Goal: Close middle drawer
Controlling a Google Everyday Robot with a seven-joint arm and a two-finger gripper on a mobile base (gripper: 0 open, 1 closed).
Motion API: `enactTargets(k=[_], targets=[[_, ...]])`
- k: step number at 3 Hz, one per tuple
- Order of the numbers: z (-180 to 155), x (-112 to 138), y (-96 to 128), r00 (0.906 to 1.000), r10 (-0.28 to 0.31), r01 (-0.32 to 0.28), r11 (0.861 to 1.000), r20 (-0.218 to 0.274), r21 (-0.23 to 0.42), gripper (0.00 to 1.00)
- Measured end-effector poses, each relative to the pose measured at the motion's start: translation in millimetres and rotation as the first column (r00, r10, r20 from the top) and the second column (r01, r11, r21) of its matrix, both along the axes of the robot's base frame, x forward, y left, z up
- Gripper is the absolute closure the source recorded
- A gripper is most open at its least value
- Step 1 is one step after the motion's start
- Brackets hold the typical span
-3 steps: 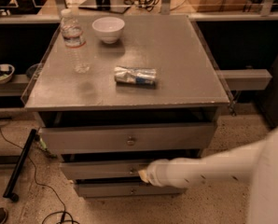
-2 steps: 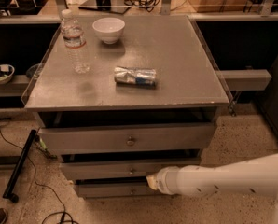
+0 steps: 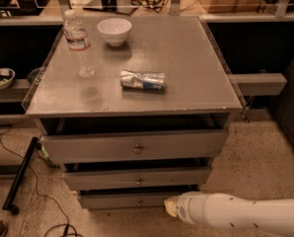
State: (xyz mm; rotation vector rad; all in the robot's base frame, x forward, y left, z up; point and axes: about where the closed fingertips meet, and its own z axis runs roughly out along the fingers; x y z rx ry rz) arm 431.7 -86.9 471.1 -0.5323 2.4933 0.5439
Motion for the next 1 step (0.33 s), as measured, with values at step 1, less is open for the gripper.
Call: enactTargets(k=[1], targets=[[0.2,-0.7,-2.5,1.0000,-0.007,0.007,1.000,0.000,0.001,0.73]])
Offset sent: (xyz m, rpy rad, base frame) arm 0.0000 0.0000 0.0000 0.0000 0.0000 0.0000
